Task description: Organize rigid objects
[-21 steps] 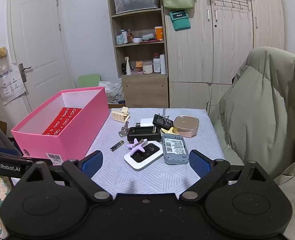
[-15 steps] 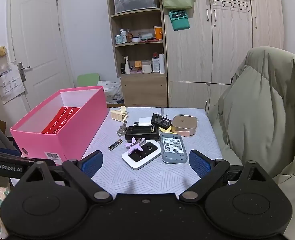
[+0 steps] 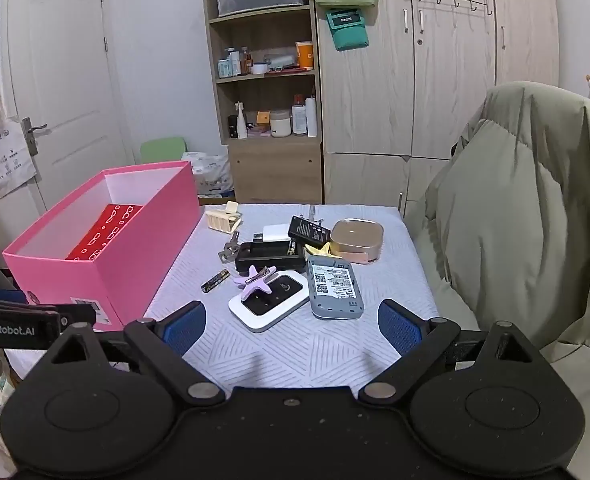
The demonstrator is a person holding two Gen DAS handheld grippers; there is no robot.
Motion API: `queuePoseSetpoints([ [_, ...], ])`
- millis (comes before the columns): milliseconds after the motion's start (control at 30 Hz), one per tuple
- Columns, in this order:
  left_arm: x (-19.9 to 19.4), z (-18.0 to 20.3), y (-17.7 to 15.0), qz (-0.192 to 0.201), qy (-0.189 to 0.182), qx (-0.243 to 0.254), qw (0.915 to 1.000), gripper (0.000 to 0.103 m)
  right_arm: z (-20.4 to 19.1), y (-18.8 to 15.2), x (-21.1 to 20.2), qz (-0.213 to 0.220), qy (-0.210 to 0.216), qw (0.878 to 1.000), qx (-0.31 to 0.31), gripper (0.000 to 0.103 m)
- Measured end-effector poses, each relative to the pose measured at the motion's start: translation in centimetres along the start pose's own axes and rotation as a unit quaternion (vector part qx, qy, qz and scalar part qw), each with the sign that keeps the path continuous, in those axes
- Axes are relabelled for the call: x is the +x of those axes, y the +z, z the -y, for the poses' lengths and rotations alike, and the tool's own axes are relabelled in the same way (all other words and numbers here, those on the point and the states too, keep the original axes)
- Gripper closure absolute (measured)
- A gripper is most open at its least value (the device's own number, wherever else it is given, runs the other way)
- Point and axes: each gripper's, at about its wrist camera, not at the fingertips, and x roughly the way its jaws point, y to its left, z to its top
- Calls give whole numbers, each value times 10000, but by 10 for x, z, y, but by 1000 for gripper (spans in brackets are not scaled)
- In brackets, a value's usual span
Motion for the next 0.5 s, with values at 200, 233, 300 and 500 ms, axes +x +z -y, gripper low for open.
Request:
queuePoseSetpoints([
  [200, 7, -2, -1, -93, 3, -49, 9999, 0, -2, -2, 5, -72, -57, 10000, 5, 8],
  [233, 7, -2, -1, -105, 3, -48, 9999, 0, -2, -2, 5, -79, -72, 9999, 4, 8],
  [300, 8, -2, -1, -112, 3, -50, 9999, 0, -2, -2, 6, -89, -91, 9999, 6, 8],
  [500, 11, -3, -1, -144, 15, -56, 9999, 0, -2, -1, 9, -121, -151, 9998, 22, 8],
])
